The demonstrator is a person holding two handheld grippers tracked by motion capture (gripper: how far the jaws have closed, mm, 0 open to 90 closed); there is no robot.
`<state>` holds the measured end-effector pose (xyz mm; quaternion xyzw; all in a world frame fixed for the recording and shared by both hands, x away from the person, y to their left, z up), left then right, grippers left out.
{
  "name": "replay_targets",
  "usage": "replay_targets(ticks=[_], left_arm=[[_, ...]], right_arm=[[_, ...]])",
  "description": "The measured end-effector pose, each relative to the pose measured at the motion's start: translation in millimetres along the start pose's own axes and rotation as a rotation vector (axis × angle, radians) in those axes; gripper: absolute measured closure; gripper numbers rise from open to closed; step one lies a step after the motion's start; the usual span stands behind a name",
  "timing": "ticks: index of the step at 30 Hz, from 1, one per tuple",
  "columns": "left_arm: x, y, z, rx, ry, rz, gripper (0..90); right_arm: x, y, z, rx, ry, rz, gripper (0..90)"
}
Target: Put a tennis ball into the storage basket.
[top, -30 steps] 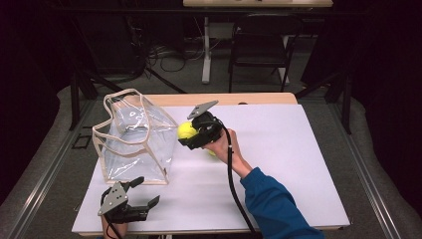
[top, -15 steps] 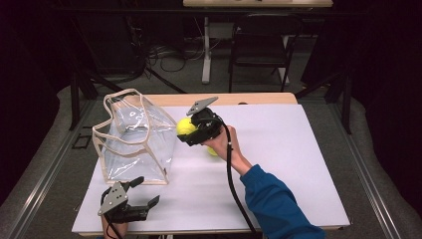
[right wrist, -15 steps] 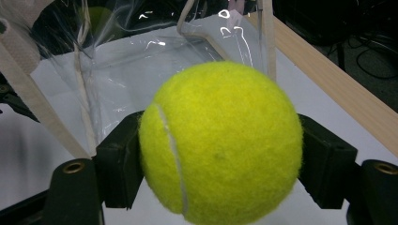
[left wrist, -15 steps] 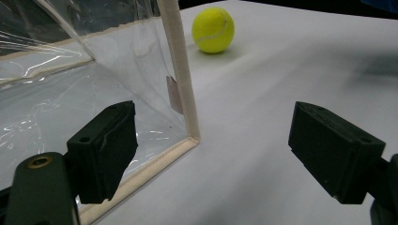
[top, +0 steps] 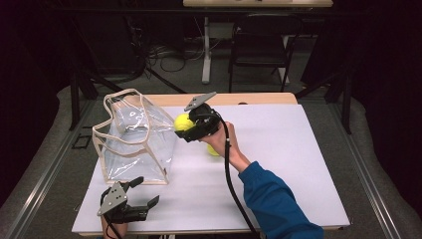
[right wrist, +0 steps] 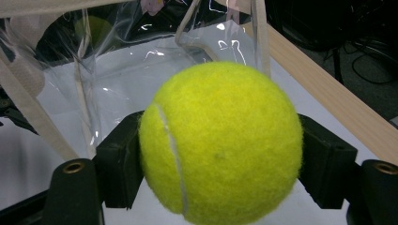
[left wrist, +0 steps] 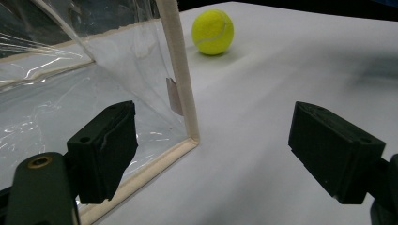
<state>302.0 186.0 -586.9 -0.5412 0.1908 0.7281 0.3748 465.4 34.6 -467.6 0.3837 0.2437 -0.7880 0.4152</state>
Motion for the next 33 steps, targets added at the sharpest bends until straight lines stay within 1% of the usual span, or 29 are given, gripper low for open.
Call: replay_targets(ticks=[5, 8, 13, 22, 33], left_arm=[[-0.2, 0.8, -0.4, 0.004, -0.002, -0.003, 16.3], [0.2, 0.4, -0.7, -0.001, -0.005, 0.001, 16.2], [0.1, 0.1, -0.8, 0.005, 0.002, 0.002, 16.2], [-0.5, 0.6, -0.4, 0.004, 0.004, 0.003, 16.3], [-0.3, 0.3, -0.2, 0.001, 0.001, 0.0, 16.2]], right_arm=[[-3.4, -1.2, 0.7, 0.002, 0.002, 0.002, 26.2], [-6.3, -1.3, 0.7, 0.003, -0.001, 0.009, 26.2], [-11.0, -1.2, 0.1, 0.004, -0.007, 0.015, 26.2], [-17.0, 0.5, 1.1, 0.008, 0.002, 0.011, 26.2], [-22.0, -1.3, 0.9, 0.009, 0.009, 0.014, 26.2]])
Point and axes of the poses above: each handheld gripper's, and its own axes: z roughly backward along the jaws, x roughly out of its underside, y roughly to its right, the point moved 9 cm from there along -z, roughly forward along the jaws, and after that the axes turned 7 degrees about -z, right-handed, at the moved point
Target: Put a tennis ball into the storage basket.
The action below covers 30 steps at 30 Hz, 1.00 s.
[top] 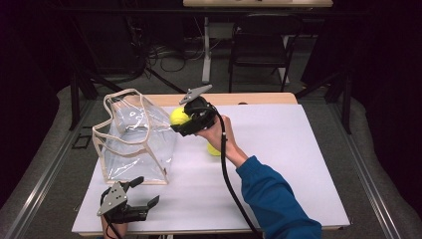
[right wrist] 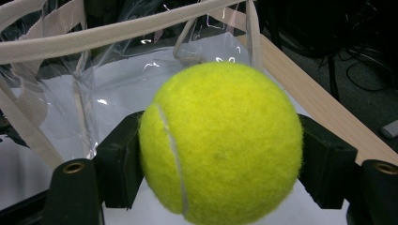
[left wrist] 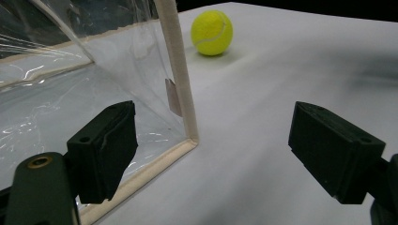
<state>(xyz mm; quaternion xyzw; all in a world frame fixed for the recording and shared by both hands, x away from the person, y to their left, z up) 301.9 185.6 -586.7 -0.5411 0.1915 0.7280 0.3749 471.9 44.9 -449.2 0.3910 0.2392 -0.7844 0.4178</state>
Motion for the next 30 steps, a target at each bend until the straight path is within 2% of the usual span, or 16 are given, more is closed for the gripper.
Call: replay_targets(ticks=[30], left_arm=[[-0.7, 0.0, -0.1, 0.001, 0.008, 0.003, 16.3]], right_arm=[[-14.4, -7.1, -2.2, -0.013, 0.012, 0.015, 26.2]])
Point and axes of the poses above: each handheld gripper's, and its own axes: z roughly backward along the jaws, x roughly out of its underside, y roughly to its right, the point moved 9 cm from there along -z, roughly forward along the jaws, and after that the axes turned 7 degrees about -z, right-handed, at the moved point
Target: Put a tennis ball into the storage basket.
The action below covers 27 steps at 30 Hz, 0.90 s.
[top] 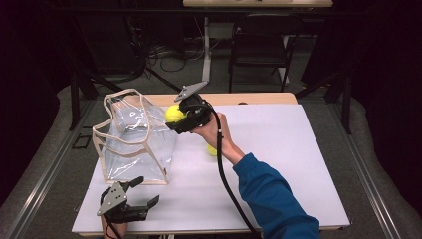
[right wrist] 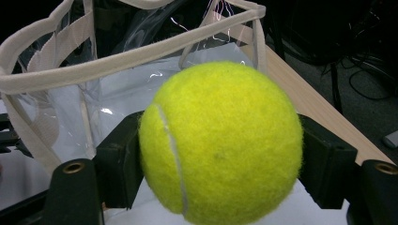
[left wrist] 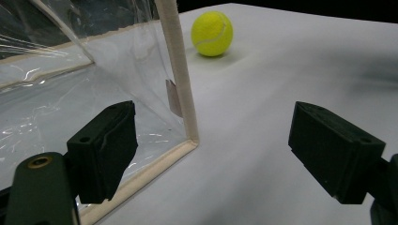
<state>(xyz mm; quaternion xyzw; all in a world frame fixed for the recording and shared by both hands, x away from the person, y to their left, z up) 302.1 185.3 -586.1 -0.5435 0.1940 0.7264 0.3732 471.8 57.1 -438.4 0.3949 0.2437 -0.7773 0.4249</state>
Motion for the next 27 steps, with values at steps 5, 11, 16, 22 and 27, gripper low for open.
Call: replay_targets(ticks=[5, 11, 16, 22, 27], left_arm=[[0.4, 0.1, 0.7, 0.001, 0.0, 0.005, 16.2], [0.0, 0.4, 0.5, 0.004, 0.001, 0.004, 16.2], [-0.3, 1.0, 1.5, 0.005, 0.003, -0.001, 16.2], [-0.4, 1.2, 0.9, 0.005, 0.002, -0.001, 16.2], [-0.1, 1.4, 0.8, 0.001, -0.001, 0.0, 16.3]], right_arm=[[-5.4, -1.4, 0.3, -0.005, 0.009, 0.005, 26.2], [-13.6, -5.0, 0.5, -0.009, 0.022, 0.01, 26.2], [-17.7, -8.0, -0.3, -0.011, 0.03, 0.016, 26.2], [-21.4, -10.6, -0.4, -0.013, 0.037, 0.023, 26.2], [-24.6, -11.9, -1.0, -0.016, 0.059, 0.019, 26.2]])
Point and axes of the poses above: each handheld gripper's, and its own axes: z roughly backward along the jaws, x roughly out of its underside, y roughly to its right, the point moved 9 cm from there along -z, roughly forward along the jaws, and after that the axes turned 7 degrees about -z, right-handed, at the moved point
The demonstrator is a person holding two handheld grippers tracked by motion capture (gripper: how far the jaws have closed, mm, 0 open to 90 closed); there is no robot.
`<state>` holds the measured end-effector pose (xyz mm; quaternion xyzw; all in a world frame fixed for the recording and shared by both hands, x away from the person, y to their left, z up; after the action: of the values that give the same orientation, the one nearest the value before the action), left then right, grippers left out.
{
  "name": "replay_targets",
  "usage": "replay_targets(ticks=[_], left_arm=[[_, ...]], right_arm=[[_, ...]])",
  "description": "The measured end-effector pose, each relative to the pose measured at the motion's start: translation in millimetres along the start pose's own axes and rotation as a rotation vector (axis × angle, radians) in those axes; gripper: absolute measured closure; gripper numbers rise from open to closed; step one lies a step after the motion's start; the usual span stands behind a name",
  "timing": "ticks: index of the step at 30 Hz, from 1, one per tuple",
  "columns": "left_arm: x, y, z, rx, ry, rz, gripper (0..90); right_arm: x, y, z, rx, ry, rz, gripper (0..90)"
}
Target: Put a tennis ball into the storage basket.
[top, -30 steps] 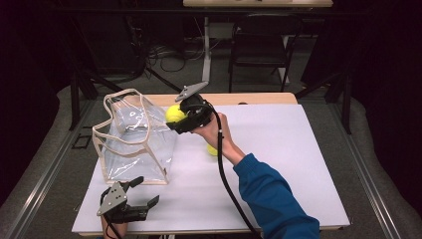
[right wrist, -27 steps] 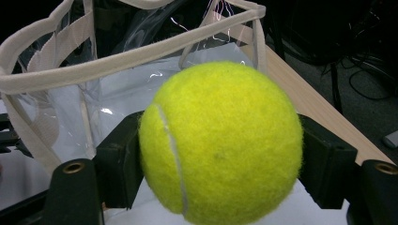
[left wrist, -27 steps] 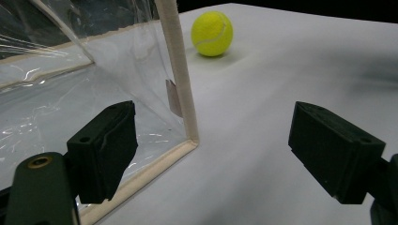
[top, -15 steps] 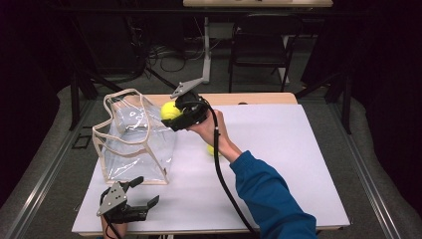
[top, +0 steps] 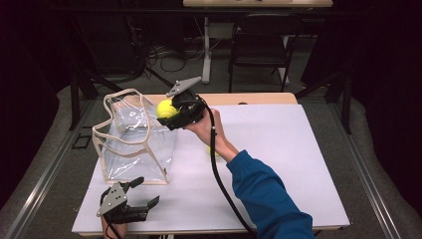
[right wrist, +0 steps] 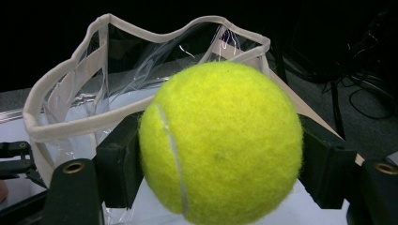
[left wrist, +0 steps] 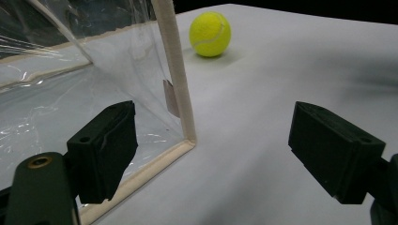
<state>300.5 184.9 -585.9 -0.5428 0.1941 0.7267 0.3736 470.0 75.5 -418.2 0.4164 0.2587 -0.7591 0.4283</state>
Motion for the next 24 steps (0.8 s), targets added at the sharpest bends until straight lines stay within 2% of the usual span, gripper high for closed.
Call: replay_targets(ticks=[15, 24], left_arm=[[0.2, 0.6, -0.4, 0.008, -0.001, 0.002, 16.2], [0.2, 0.2, -0.2, 0.007, -0.001, 0.001, 16.2]], right_arm=[[-3.5, -2.6, -6.5, 0.001, 0.047, -0.013, 26.2], [-13.2, -8.0, -3.7, 0.008, 0.089, 0.005, 26.2]])
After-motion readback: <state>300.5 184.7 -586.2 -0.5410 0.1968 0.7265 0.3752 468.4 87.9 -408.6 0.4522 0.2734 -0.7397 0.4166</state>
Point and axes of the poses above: each handheld gripper's, and its own axes: z roughly backward along the jaws, x roughly out of its underside, y roughly to its right, the point moved 9 cm from there along -z, roughly forward along the jaws, and after that the axes turned 7 degrees about -z, right-handed, at the moved point
